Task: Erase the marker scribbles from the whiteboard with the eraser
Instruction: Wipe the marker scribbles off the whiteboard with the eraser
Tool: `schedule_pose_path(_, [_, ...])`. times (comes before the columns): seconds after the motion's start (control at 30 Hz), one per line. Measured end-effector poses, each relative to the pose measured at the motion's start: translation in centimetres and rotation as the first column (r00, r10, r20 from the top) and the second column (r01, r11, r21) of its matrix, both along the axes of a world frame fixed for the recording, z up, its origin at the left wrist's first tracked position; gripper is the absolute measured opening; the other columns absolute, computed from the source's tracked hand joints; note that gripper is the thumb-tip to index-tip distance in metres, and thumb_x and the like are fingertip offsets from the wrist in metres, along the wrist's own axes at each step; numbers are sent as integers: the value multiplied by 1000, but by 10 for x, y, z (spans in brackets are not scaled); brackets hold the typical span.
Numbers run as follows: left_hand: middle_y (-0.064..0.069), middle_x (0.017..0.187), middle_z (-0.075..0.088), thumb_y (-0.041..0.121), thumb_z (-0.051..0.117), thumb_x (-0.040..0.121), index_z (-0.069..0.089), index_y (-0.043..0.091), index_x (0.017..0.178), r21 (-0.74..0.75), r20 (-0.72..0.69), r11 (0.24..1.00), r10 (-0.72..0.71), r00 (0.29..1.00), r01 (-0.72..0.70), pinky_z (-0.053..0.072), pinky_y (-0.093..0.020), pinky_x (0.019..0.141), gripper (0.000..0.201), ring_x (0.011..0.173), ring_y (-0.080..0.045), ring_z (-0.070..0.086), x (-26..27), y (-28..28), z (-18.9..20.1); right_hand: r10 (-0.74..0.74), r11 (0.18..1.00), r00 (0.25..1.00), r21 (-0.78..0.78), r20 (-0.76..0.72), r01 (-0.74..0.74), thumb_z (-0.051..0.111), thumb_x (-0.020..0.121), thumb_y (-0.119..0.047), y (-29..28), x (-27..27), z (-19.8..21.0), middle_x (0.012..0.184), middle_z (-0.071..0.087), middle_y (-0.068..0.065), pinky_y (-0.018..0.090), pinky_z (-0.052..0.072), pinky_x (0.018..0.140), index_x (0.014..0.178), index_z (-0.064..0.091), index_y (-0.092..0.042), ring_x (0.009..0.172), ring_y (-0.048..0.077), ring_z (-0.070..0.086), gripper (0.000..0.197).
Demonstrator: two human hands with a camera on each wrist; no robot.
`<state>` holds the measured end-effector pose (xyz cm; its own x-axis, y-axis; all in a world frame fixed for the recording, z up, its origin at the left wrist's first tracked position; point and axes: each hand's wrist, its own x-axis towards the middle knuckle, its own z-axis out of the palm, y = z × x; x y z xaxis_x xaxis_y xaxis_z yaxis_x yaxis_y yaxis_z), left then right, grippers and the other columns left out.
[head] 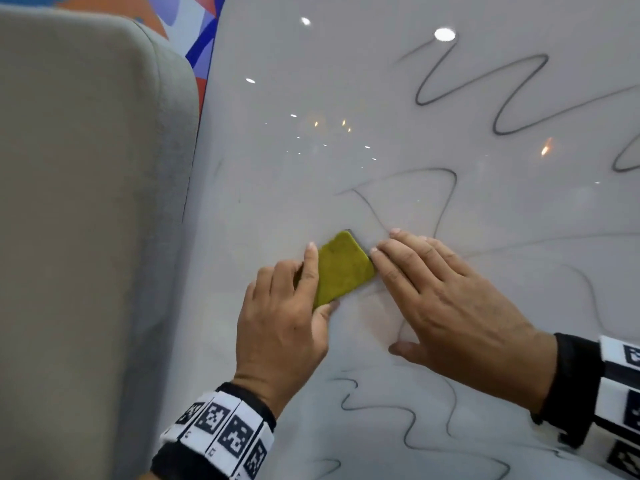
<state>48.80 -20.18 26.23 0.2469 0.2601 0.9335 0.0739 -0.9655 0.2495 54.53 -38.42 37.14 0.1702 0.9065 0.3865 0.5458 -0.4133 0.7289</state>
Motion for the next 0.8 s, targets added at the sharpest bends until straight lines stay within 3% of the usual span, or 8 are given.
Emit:
schedule_pose_path(0.13, [-10,108,59,25,68,79,51,1,140,268,-57,962,-43,997,57,49,-44,75,67,92,-30,51,-6,12,-8,5,1000,1000,14,3,-5,92,47,-56,0,-1,6,139,50,23,48,30,110,140,45,5,134,40,46,121])
schedule_pose_path(0.2, [-11,109,61,22,67,78,51,2,139,335,-68,941,-27,997,48,47,-43,76,66,93,-31,51,-8,24,1,-6,1000,1000,22,2,6,92,47,-56,0,-1,10,140,49,24,48,30,110,141,44,6,133,40,46,122])
schedule_pose_path(0.37, [-13,107,56,26,60,73,51,6,140,145,2,989,30,1000,-30,46,-43,75,71,92,-33,47,-5,54,78,4,999,1000,38,0,-4,92,49,-55,1,-1,9,140,47,23,48,29,112,142,40,5,134,39,42,122])
schedule_pose_path(0.57, [-12,110,59,29,67,81,51,5,141,432,-60,901,4,998,22,43,-42,77,66,94,-33,52,-9,62,67,27,996,999,-89,23,-25,92,48,-51,3,0,-3,135,53,22,51,29,111,128,50,-4,130,41,47,103])
schedule_pose_path(0.63, [-12,111,59,30,66,81,50,6,141,427,-59,904,2,998,24,44,-42,77,67,95,-33,51,-8,66,74,30,990,999,-141,22,-27,91,48,-52,6,1,-6,135,52,21,52,29,111,125,53,-8,131,41,46,96])
schedule_pose_path(0.73, [-14,110,56,31,66,79,49,8,142,304,-8,952,-29,1000,30,46,-44,75,69,95,-32,47,-6,66,104,58,986,998,-158,19,-54,90,51,-54,12,1,1,137,50,20,52,29,111,124,54,-11,132,40,43,92])
schedule_pose_path(0.8, [-13,111,56,31,65,81,49,8,142,333,7,943,-34,999,30,43,-43,76,68,96,-31,45,-3,63,115,81,986,997,-146,21,-77,88,55,-55,14,1,8,138,50,19,51,28,112,124,54,-12,133,39,41,87])
